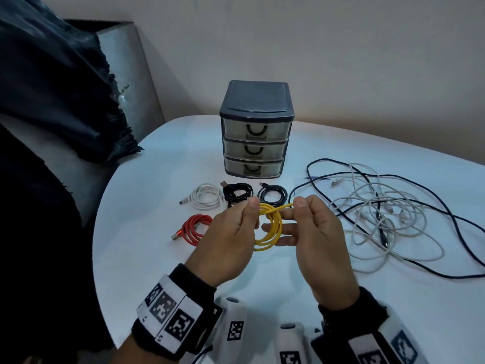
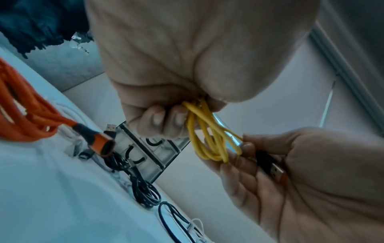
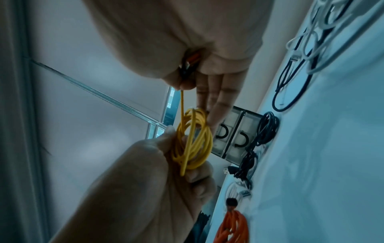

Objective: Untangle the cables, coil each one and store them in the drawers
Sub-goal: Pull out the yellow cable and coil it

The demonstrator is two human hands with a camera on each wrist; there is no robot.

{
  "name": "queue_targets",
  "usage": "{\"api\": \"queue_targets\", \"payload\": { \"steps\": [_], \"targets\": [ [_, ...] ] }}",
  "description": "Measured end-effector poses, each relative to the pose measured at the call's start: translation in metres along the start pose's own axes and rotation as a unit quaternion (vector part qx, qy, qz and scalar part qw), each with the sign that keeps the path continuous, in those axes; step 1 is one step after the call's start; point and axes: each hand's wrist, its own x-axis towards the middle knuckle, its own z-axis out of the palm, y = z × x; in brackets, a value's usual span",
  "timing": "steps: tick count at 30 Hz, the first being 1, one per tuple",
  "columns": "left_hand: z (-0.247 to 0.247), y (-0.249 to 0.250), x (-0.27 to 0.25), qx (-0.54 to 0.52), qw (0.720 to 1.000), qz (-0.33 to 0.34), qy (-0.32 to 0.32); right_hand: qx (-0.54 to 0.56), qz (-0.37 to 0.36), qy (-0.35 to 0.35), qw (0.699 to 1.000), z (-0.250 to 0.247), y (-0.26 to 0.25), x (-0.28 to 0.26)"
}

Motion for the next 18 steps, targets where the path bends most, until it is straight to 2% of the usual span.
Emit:
{"api": "queue_targets", "payload": {
  "steps": [3, 6, 8, 10, 11, 12, 14, 18],
  "targets": [
    [-0.004, -0.004, 0.001, -0.074, 0.996, -0.033, -0.039, -0.006, 0.013, 0.01, 1.0, 0.004, 0.0, 0.0],
    [-0.007, -0.005, 0.002, -0.199, 0.976, -0.065, -0.063, -0.024, 0.002, 0.029, 0.999, 0.002, 0.0, 0.004],
    [-0.007, -0.002, 0.004, -0.345, 0.934, -0.084, -0.048, -0.023, -0.009, 0.033, 0.999, -0.001, 0.0, 0.007],
    [-0.009, 0.001, 0.006, -0.501, 0.858, -0.107, -0.048, -0.025, -0.014, 0.026, 0.999, -0.004, 0.0, 0.008],
    [-0.01, 0.002, 0.006, -0.544, 0.829, -0.114, -0.05, -0.026, -0.014, 0.023, 0.999, -0.005, 0.0, 0.008],
    [-0.01, 0.003, 0.006, -0.562, 0.817, -0.12, -0.054, -0.024, -0.015, 0.024, 0.999, -0.007, 0.0, 0.009],
    [-0.006, 0.005, 0.004, -0.539, 0.829, -0.129, -0.071, -0.018, -0.023, 0.037, 0.999, -0.011, -0.001, 0.011],
    [0.003, 0.006, 0.0, -0.425, 0.892, -0.118, -0.097, -0.005, -0.054, 0.082, 0.995, -0.021, -0.002, 0.014]
  ]
}}
